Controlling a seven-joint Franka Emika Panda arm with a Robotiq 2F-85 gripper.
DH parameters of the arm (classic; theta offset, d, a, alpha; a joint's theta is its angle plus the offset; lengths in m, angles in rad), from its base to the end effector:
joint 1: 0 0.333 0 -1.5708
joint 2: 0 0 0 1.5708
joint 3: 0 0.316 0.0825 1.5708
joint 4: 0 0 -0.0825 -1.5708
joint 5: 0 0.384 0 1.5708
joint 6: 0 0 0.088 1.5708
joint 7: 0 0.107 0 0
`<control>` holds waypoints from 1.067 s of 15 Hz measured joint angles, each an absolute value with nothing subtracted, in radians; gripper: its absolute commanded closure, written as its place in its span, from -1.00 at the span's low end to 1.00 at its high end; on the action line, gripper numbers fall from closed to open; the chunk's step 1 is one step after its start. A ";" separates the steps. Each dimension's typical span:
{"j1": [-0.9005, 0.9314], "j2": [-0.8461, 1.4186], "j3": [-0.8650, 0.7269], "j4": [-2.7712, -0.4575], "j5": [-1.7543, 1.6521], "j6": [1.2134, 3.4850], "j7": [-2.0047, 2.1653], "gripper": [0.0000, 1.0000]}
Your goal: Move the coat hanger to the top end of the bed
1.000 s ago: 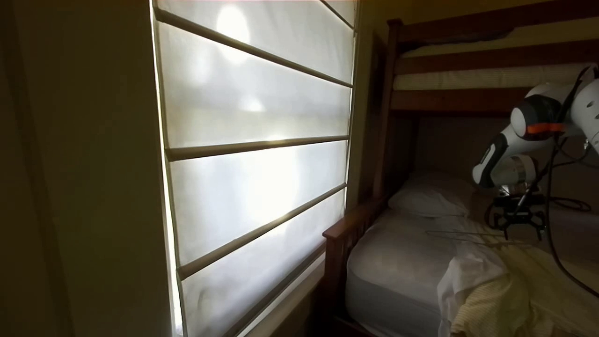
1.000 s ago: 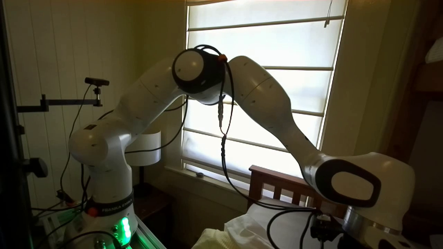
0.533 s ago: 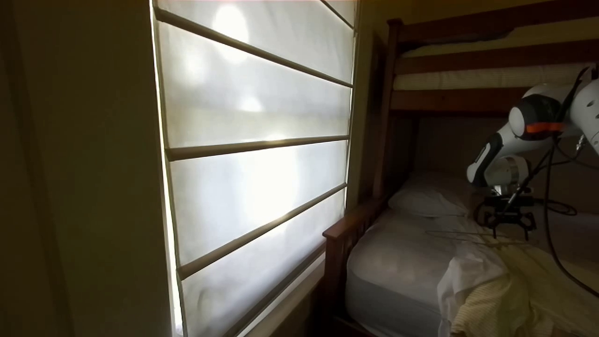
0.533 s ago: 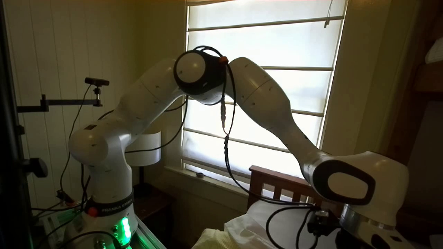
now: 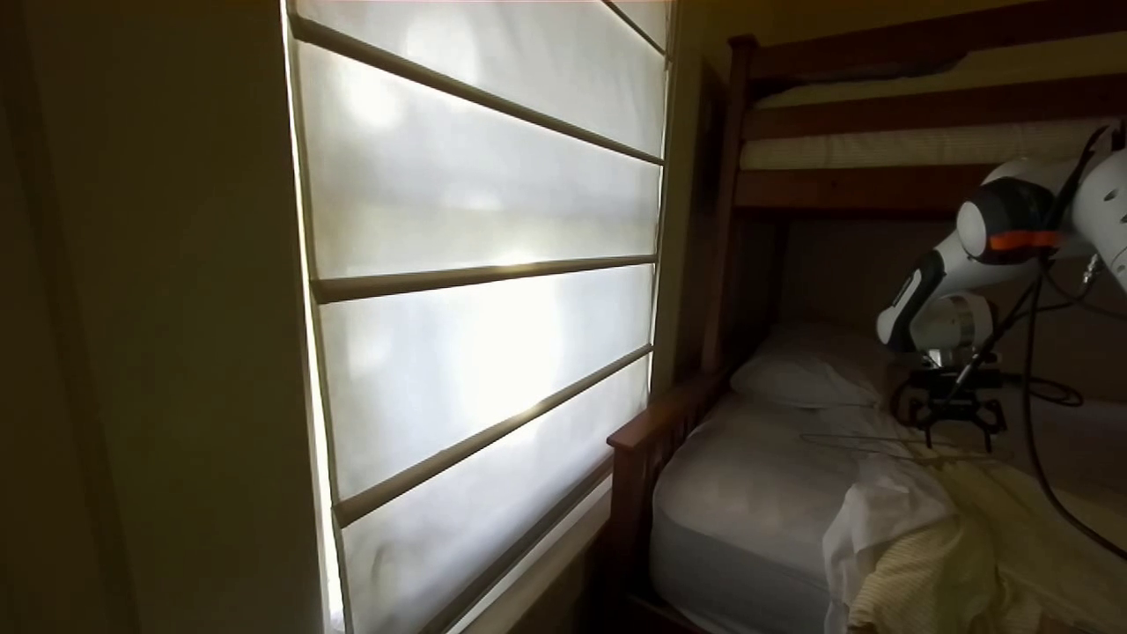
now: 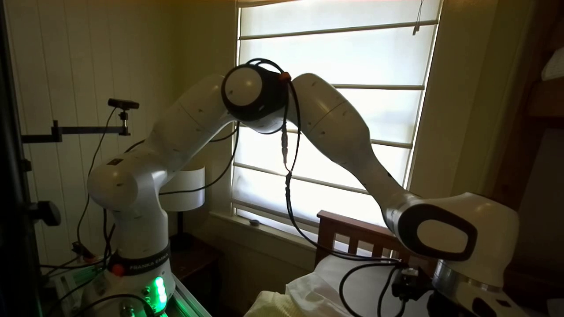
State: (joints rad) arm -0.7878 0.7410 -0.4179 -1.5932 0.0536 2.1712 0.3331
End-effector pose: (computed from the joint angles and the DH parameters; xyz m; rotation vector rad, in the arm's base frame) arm 0.2805 -0.6247 0.2191 2.1739 -1.9986 -0.2865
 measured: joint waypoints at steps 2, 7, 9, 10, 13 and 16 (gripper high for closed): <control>-0.788 0.747 -0.409 -1.593 0.054 2.193 0.326 -1.00; -0.790 0.773 -0.374 -1.592 0.054 2.249 0.295 -0.88; -0.789 0.781 -0.363 -1.592 0.054 2.260 0.286 -0.74; -0.789 0.784 -0.360 -1.592 0.054 2.264 0.283 -0.62; -0.789 0.785 -0.355 -1.592 0.054 2.269 0.274 -0.42; -0.790 0.785 -0.356 -1.593 0.054 2.269 0.266 -0.41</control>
